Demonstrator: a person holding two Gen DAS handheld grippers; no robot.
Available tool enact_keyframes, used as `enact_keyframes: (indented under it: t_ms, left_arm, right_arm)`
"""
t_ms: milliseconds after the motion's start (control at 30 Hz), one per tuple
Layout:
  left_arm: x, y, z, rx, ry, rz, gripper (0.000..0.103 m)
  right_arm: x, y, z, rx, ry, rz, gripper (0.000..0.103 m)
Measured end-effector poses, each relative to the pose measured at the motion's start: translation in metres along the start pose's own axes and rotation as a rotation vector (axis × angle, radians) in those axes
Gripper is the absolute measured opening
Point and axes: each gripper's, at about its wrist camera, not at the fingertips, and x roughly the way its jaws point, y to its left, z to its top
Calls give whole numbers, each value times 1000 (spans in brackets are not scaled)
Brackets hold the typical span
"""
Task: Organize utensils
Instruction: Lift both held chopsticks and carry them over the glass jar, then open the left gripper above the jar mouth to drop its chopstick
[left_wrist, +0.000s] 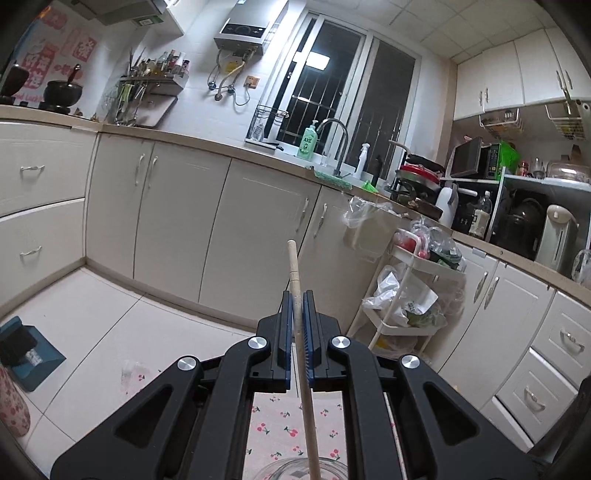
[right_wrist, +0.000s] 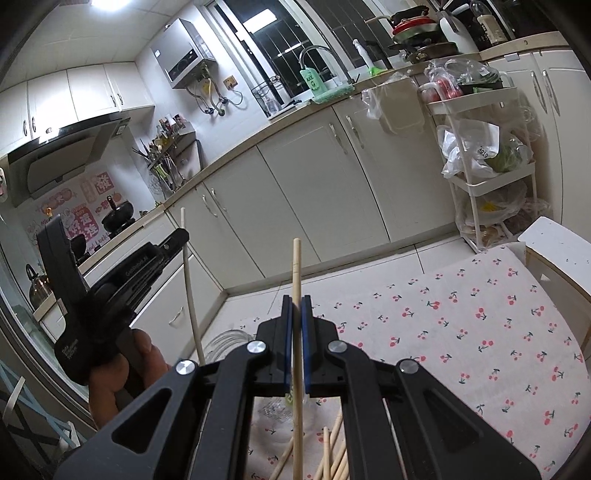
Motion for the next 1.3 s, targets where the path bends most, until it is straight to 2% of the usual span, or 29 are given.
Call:
enact_keyframes:
  t_ms: [167,400,767,867,933,1000,1100,1167,1300]
  left_arm:
    - [1,-3,1,6,-8,-4,5]
    - [0,-6,-13,23,30,-12,5]
    - [-23,-10,-46,152,194,-19,6]
    - [-38,-4,-48,158,214,-13,15]
    - [-53,3,-47,147,205,4,42]
    - [-71,11,-47,118,185,20,50]
    - [-87,23,-47,95,177,37,52]
    - [-98,36,-47,52,163,61,57]
    - [-107,67,-52,-41,150,104,59]
  right_arm:
    - [2,1,-3,1,11,4,5]
    - [2,1,-4,4,10,9,5]
    - [1,12,15,36,-64,76,5]
    - [7,17,27,73,-114,109,5]
    - [11,20,33,100,-140,125,5]
    - [19,23,40,133,-176,136,5]
    - [33,28,48,163,-215,139,5]
    - [42,31,52,174,-239,136,5]
    - [60,35,55,172,-256,125,5]
